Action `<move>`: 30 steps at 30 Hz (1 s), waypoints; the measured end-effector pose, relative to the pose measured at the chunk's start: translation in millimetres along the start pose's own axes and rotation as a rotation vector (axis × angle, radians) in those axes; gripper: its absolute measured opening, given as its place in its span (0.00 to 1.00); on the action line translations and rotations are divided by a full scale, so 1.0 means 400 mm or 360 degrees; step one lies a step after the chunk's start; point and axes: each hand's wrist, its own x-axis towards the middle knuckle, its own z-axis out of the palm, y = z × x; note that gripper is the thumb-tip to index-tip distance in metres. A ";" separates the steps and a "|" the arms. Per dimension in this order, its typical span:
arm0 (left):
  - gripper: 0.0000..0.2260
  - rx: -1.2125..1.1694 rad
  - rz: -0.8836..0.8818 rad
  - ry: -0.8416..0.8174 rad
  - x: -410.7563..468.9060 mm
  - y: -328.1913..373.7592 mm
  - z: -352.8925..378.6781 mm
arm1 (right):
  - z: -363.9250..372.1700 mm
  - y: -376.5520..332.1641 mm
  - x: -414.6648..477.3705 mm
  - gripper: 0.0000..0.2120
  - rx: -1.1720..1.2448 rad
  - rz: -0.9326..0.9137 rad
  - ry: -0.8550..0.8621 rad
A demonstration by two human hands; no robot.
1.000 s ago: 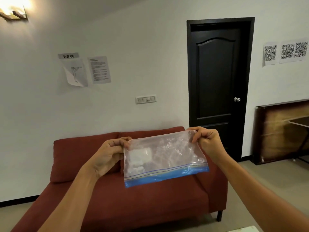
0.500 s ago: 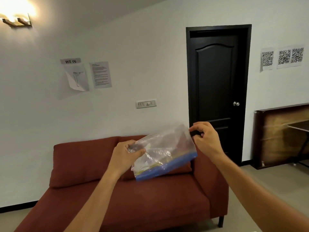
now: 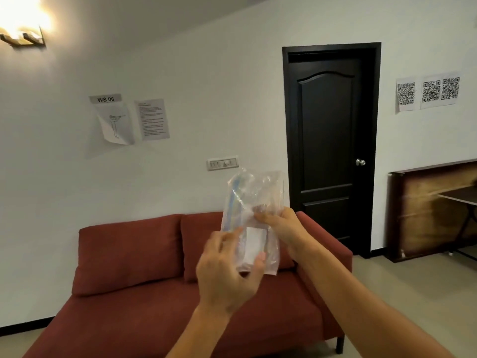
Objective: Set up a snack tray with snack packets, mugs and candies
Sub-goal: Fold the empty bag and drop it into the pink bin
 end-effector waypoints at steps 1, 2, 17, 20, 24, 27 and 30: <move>0.33 -0.0077 -0.0180 0.0059 0.014 -0.027 -0.010 | -0.018 0.001 0.000 0.11 -0.0011 -0.0017 -0.0084; 0.40 -0.0213 -0.0448 0.0014 0.036 -0.057 -0.018 | -0.035 0.001 0.000 0.12 -0.0034 -0.0016 -0.0157; 0.13 -0.1414 -0.0970 -0.0765 0.073 -0.161 -0.017 | -0.096 0.079 -0.003 0.09 -0.0454 -0.0095 -0.0470; 0.10 -0.1419 -0.0859 -0.0709 0.069 -0.169 -0.022 | -0.101 0.104 -0.012 0.08 -0.0535 -0.0299 -0.0463; 0.19 -0.1583 -0.0907 -0.0686 0.077 -0.175 -0.040 | -0.099 0.125 -0.004 0.12 -0.0395 -0.0765 -0.0334; 0.17 -0.1893 -0.0943 -0.0756 0.086 -0.181 -0.049 | -0.090 0.109 0.003 0.10 -0.0241 -0.0878 -0.0276; 0.13 -0.2311 -0.1043 -0.0982 0.097 -0.188 -0.075 | -0.089 0.093 0.010 0.12 -0.0259 -0.0993 -0.0221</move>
